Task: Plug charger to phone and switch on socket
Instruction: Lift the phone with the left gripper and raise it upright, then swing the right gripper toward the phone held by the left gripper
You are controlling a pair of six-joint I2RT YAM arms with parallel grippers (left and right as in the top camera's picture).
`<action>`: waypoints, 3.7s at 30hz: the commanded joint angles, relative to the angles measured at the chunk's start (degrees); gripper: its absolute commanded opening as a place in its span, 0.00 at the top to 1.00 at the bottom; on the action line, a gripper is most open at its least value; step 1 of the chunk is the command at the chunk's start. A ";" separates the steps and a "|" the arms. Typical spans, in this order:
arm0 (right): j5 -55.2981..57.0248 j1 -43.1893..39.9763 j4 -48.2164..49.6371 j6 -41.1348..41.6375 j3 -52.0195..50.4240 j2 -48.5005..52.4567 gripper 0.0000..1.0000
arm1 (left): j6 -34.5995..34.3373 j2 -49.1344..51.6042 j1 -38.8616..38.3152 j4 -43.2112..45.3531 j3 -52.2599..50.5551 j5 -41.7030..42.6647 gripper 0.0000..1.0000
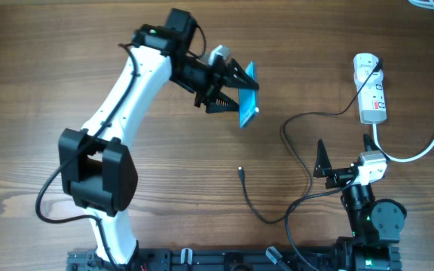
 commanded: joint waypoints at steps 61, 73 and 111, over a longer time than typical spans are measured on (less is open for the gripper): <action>-16.35 0.28 1.75 58.14 -0.07 -0.02 0.00 | -16.85 -1.73 14.19 -3.91 1.11 21.29 0.38; -17.64 0.28 1.95 55.60 0.55 0.24 0.00 | -16.85 -1.88 14.34 -5.03 1.11 21.29 0.39; -36.89 0.28 -35.06 24.61 50.71 38.38 0.00 | -16.92 -4.39 10.32 -3.45 1.11 21.24 0.39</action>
